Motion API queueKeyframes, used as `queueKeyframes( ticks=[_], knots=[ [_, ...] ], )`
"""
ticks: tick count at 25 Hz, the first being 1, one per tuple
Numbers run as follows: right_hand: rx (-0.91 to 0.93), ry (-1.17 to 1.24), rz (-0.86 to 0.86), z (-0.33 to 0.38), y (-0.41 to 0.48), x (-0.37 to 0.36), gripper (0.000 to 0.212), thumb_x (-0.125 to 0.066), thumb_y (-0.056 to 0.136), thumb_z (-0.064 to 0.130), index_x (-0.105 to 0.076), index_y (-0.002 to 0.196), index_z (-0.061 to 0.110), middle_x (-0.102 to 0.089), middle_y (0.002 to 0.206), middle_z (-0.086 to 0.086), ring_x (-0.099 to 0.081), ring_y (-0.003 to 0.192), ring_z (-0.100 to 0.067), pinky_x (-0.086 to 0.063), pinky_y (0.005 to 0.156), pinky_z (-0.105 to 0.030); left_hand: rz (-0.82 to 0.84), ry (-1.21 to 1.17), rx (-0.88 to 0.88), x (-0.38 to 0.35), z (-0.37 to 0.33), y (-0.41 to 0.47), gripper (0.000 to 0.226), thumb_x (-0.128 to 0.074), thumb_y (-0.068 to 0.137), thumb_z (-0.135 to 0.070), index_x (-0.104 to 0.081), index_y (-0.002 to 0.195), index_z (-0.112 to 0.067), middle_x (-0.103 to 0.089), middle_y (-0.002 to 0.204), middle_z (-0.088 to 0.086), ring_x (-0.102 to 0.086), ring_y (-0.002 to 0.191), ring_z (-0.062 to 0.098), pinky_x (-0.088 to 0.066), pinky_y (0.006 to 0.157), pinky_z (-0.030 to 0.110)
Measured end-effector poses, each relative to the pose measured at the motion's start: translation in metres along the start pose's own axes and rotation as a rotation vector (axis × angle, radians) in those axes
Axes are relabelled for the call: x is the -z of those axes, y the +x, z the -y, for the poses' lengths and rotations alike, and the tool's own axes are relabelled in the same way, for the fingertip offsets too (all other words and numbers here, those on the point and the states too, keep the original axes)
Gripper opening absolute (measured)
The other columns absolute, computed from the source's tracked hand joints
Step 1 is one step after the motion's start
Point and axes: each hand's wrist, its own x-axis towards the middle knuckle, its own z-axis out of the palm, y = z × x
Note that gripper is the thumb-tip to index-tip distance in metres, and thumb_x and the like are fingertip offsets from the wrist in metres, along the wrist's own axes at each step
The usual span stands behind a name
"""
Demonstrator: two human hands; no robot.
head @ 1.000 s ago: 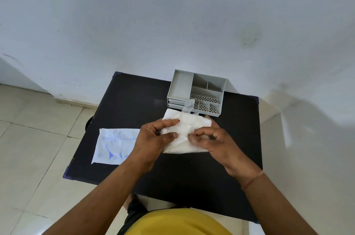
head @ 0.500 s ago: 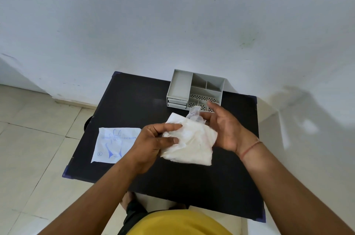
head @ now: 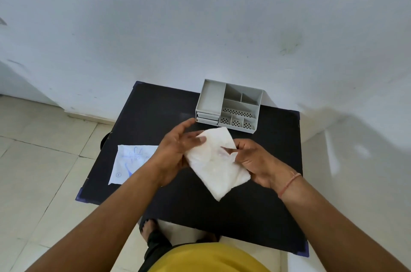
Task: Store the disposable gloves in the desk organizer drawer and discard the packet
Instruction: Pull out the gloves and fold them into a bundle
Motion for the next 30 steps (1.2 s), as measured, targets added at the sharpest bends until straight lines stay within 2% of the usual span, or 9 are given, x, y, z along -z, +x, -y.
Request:
queueKeyframes(
  ticks=[3,6,11,15,19,23,25,27,30],
  knots=[
    [0.072,0.185,-0.196,-0.012,-0.002,-0.015,0.024,-0.075,0.096,0.018,-0.078,0.118,0.010,-0.082,0.116,-0.013,-0.078,0.109,-0.034,-0.062,0.096,-0.057,0.133,-0.106,0.173,-0.012,0.008,-0.007,0.048,-0.071,0.097,-0.035,-0.063,0.142,-0.023,-0.076,0.134,0.013,-0.073,0.122,0.037,-0.064,0.092,0.058],
    [0.130,0.131,-0.322,-0.018,-0.007,-0.020,0.019,-0.073,0.098,0.026,-0.078,0.113,0.016,-0.082,0.116,-0.012,-0.081,0.099,-0.026,-0.065,0.090,-0.053,0.064,-0.028,0.163,-0.025,0.027,-0.005,0.040,-0.072,0.097,-0.010,-0.066,0.136,-0.015,-0.078,0.127,0.016,-0.077,0.113,0.040,-0.066,0.073,0.052],
    [0.100,0.499,-0.085,-0.026,-0.022,0.008,0.051,-0.051,0.104,0.052,-0.067,0.139,0.019,-0.074,0.133,-0.015,-0.071,0.124,-0.037,-0.057,0.100,-0.058,-0.002,-0.037,0.135,-0.034,0.029,0.002,0.043,-0.069,0.090,0.007,-0.070,0.126,-0.016,-0.082,0.112,0.008,-0.079,0.097,0.034,-0.064,0.060,0.044],
    [0.052,0.761,0.035,-0.035,-0.017,0.001,0.047,-0.063,0.095,0.042,-0.068,0.136,0.018,-0.074,0.132,-0.020,-0.072,0.118,-0.042,-0.052,0.104,-0.068,0.025,0.033,0.116,-0.040,0.034,0.006,0.050,-0.078,0.085,0.002,-0.069,0.131,-0.017,-0.081,0.119,0.011,-0.078,0.106,0.038,-0.065,0.072,0.050],
    [0.116,0.568,-0.181,-0.036,0.002,-0.020,0.035,-0.067,0.097,0.008,-0.070,0.129,0.021,-0.079,0.119,-0.012,-0.080,0.096,-0.024,-0.065,0.081,-0.046,0.046,0.183,0.066,-0.039,0.035,0.006,0.054,-0.082,0.089,-0.010,-0.064,0.139,-0.020,-0.080,0.125,0.008,-0.076,0.118,0.033,-0.063,0.089,0.052],
    [0.136,0.427,-0.276,-0.033,0.011,-0.025,0.035,-0.069,0.098,0.005,-0.070,0.128,0.024,-0.082,0.118,-0.003,-0.079,0.106,-0.023,-0.066,0.082,-0.040,0.101,0.074,0.150,-0.030,0.022,0.010,0.044,-0.069,0.097,-0.046,-0.065,0.138,-0.032,-0.079,0.129,0.005,-0.076,0.117,0.031,-0.062,0.094,0.060],
    [0.157,0.317,-0.287,-0.027,0.011,-0.028,0.033,-0.070,0.098,0.007,-0.070,0.125,0.025,-0.083,0.112,0.002,-0.080,0.105,-0.021,-0.066,0.081,-0.036,0.020,0.083,0.138,-0.029,0.020,0.017,0.035,-0.064,0.104,-0.041,-0.068,0.136,-0.027,-0.082,0.122,0.004,-0.079,0.112,0.029,-0.063,0.093,0.058],
    [0.146,0.313,-0.280,-0.020,0.018,-0.032,0.030,-0.068,0.101,0.018,-0.068,0.130,0.023,-0.082,0.116,-0.002,-0.079,0.108,-0.025,-0.065,0.091,-0.045,-0.043,0.126,0.078,-0.023,0.019,0.030,0.027,-0.065,0.106,-0.021,-0.070,0.132,-0.019,-0.084,0.115,0.005,-0.080,0.108,0.029,-0.065,0.091,0.052],
    [0.092,0.734,-0.196,-0.015,0.027,-0.025,0.053,-0.044,0.109,0.050,-0.065,0.142,0.014,-0.072,0.136,-0.020,-0.068,0.128,-0.039,-0.050,0.111,-0.057,-0.004,0.119,0.022,-0.011,0.015,0.045,0.025,-0.066,0.104,-0.011,-0.073,0.126,-0.018,-0.083,0.116,0.006,-0.080,0.109,0.028,-0.066,0.085,0.043]
  ],
)
